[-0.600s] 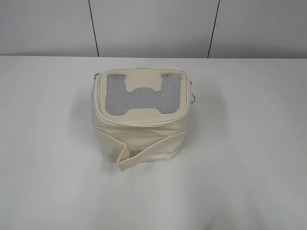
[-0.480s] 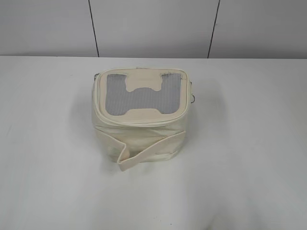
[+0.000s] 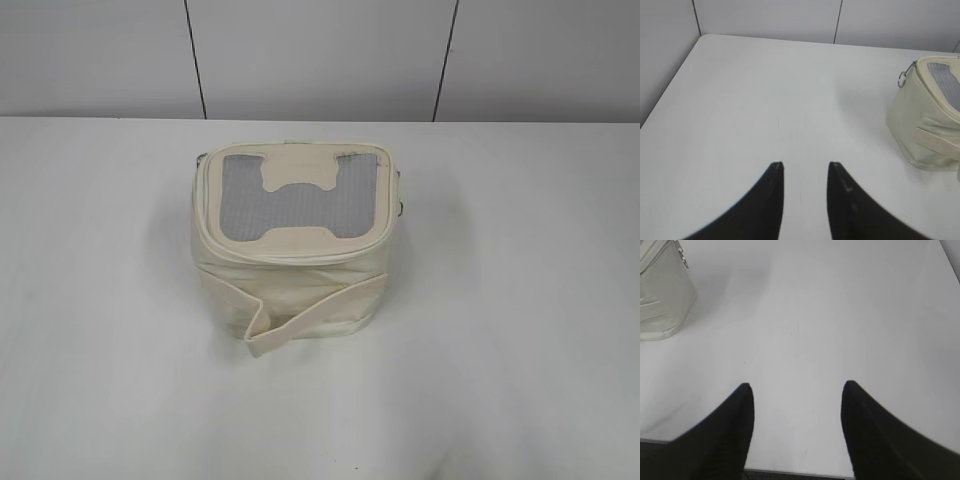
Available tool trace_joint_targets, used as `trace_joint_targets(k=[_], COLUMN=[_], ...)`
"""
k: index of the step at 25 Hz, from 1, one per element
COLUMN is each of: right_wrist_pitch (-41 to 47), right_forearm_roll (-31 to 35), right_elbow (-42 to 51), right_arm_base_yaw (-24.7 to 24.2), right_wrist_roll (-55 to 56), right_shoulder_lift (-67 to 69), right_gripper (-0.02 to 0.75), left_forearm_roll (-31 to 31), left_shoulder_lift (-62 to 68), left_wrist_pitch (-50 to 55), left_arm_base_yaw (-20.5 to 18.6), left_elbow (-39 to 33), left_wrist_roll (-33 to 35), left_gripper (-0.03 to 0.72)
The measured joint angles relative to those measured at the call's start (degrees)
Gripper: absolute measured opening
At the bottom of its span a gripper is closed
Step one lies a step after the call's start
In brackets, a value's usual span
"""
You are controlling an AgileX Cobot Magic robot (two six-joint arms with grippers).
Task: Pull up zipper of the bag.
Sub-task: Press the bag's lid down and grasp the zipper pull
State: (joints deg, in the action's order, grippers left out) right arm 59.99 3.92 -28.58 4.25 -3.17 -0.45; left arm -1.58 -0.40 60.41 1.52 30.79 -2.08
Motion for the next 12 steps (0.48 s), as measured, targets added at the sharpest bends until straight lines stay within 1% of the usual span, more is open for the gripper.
trace_joint_targets(k=[12], right_wrist_pitch=[0.00], right_forearm_roll=[0.12], right_elbow=[0.00], right_arm_base_yaw=[0.00], right_wrist_roll=[0.00], right_shoulder_lift=[0.00], right_gripper=[0.440], left_forearm_roll=[0.00], left_shoulder_lift=[0.00], left_wrist_pitch=[0.00], left_arm_base_yaw=[0.00], left_elbow=[0.00], left_wrist_roll=[0.00], left_gripper=[0.241])
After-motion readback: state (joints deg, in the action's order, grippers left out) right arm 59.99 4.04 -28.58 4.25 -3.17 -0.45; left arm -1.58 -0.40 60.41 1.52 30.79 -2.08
